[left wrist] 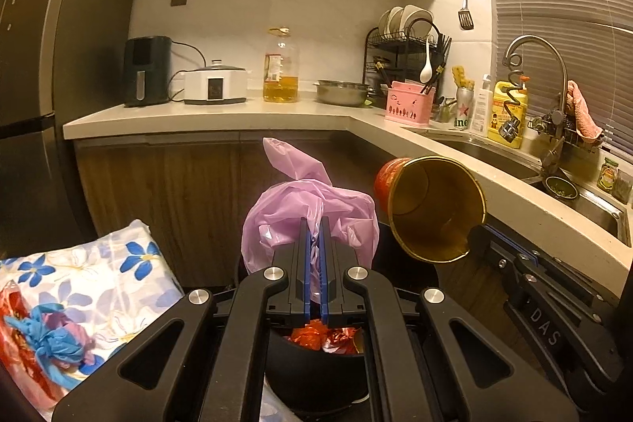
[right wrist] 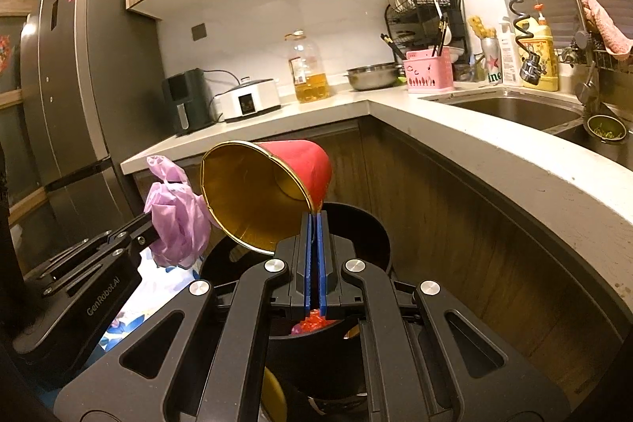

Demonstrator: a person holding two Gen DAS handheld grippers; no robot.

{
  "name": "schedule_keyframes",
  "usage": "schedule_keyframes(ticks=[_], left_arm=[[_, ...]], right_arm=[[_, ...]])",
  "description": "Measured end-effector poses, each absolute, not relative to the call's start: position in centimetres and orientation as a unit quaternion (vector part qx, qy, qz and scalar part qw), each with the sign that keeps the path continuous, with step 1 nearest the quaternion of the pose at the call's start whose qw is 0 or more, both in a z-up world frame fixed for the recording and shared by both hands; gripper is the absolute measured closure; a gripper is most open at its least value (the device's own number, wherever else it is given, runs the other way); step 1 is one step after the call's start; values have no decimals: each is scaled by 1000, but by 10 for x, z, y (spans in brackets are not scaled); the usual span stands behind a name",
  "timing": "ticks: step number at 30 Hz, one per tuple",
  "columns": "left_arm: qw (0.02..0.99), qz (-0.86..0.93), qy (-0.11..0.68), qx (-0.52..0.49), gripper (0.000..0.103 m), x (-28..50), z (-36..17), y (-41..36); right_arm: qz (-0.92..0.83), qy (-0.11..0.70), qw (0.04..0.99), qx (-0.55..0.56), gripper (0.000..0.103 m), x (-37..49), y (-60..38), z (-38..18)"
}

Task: Collect trash
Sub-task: 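Carry the purple bag and red cup over the black trash bin with both grippers, then open both grippers over the bin, dropping the purple bag and red cup, then move both open grippers back over the table toward the red snack bag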

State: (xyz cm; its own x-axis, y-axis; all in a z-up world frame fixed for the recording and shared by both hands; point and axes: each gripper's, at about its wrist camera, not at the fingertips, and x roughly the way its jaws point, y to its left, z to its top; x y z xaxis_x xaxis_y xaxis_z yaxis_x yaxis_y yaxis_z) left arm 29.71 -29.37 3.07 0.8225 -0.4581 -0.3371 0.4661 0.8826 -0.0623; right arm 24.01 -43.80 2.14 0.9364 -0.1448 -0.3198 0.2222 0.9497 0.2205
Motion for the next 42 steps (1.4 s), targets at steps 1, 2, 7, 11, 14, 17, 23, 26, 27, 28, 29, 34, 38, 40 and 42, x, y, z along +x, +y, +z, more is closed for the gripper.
schedule_keyframes(ticks=[1,2,7,11,14,17,23,26,27,28,29,34,38,40,42], left_arm=[[954,-243,175,11,100,299,29,-295],[954,-244,176,11,100,301,29,-295],[950,-246,190,11,100,310,23,-299],[948,-247,198,16,100,313,18,-300],[948,-244,202,16,96,316,17,-300],[948,-243,204,13,85,318,16,-298],[951,-237,201,4,66,317,17,-290],[953,-229,200,-5,60,315,18,-281],[954,-224,199,-8,52,313,19,-278],[955,-220,198,-11,44,312,19,-275],[956,-216,196,-14,42,309,19,-271],[968,-178,177,-1,19,288,19,-252],[973,-150,178,3,16,274,18,-235],[975,-133,180,6,13,266,18,-226],[976,-120,180,6,7,259,19,-219]], right_arm=[[-94,153,975,128,100,242,-439,21],[-93,154,975,129,100,244,-440,20],[-93,157,975,130,100,252,-441,19],[-92,161,974,129,100,257,-440,17],[-89,164,973,132,99,261,-442,15],[-88,167,973,133,99,263,-443,13],[-89,175,972,131,97,266,-445,11],[-91,178,971,133,89,264,-446,10],[-92,179,970,134,86,263,-446,10],[-91,180,970,133,80,262,-446,10],[-90,180,971,132,70,259,-444,9],[-92,177,973,118,44,246,-435,8],[-96,173,974,107,33,231,-424,7],[-98,169,976,100,28,224,-417,9],[-96,168,977,87,26,216,-408,10]])
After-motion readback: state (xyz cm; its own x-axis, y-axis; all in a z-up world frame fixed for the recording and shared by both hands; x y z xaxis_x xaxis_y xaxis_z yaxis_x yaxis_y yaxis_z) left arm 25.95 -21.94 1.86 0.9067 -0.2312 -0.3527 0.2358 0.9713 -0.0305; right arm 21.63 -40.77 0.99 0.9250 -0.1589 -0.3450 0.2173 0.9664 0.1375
